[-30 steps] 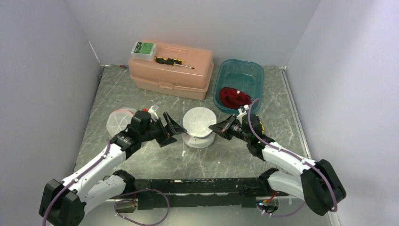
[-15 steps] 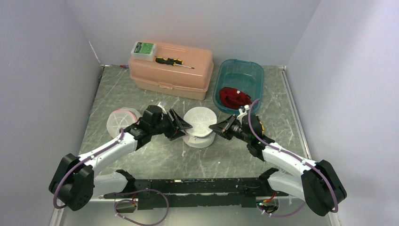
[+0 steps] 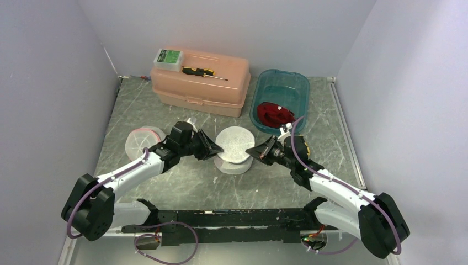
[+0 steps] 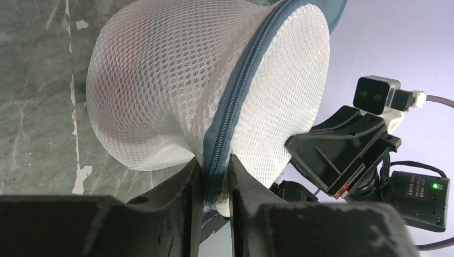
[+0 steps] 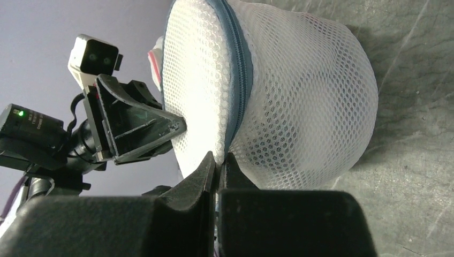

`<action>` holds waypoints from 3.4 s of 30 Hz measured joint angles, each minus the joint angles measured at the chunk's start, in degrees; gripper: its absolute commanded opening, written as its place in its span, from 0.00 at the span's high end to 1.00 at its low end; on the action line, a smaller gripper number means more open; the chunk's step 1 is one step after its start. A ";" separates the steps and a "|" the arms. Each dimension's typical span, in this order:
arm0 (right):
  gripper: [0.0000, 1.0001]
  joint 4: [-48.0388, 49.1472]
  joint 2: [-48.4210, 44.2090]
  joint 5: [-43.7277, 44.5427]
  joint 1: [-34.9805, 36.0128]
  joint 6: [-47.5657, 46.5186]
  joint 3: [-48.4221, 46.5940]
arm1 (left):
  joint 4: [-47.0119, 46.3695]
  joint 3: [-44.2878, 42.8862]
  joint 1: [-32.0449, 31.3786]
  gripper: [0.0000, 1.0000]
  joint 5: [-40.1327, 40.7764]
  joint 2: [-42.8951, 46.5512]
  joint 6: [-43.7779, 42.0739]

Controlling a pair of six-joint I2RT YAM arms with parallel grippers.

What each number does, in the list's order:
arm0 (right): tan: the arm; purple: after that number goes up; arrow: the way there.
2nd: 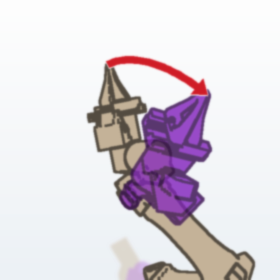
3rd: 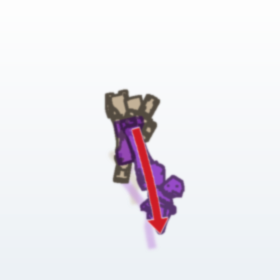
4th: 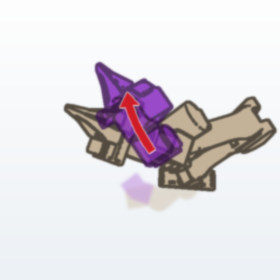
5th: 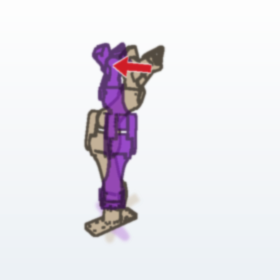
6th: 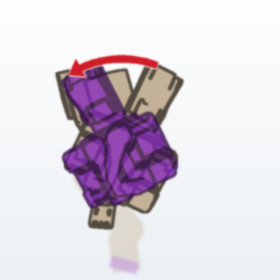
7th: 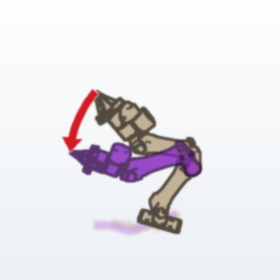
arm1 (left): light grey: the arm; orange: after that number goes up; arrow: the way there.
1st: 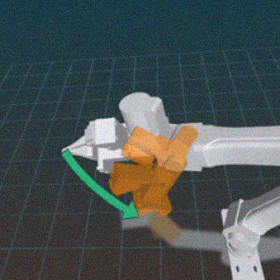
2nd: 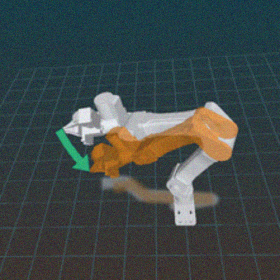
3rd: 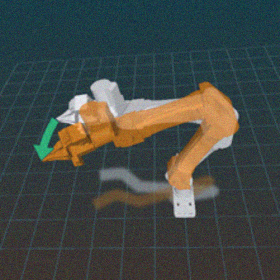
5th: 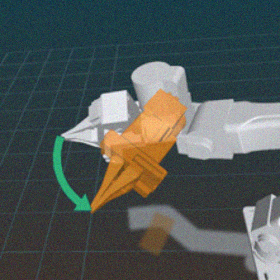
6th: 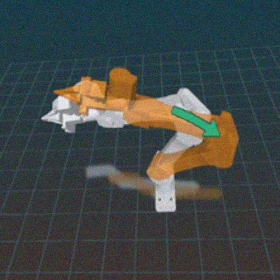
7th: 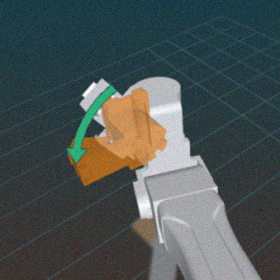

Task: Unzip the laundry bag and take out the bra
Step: Unzip the laundry bag at the center of the board.

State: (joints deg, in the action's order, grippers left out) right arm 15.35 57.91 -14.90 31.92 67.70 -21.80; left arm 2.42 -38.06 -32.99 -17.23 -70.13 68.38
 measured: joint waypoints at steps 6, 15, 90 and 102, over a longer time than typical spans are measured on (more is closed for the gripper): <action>0.37 -2.49 -0.17 0.92 0.48 -2.84 -0.72 | -0.15 -0.35 -0.04 0.97 -0.44 -0.96 -0.07; 0.24 -15.93 -9.31 7.96 6.05 -22.10 -10.10 | 3.32 -2.78 -0.02 0.97 -0.22 0.15 3.19; 0.66 19.56 12.20 10.03 20.65 -22.14 -8.04 | 34.95 -22.03 -0.74 0.97 16.70 4.42 14.08; 0.49 19.41 12.48 11.10 20.61 -21.07 -8.24 | 34.95 -22.03 -0.74 0.97 17.11 4.44 14.08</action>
State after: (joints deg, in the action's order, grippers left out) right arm 34.76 70.39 -3.79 52.53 46.63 -30.04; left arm 37.36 -60.10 -33.74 -0.12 -65.69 82.46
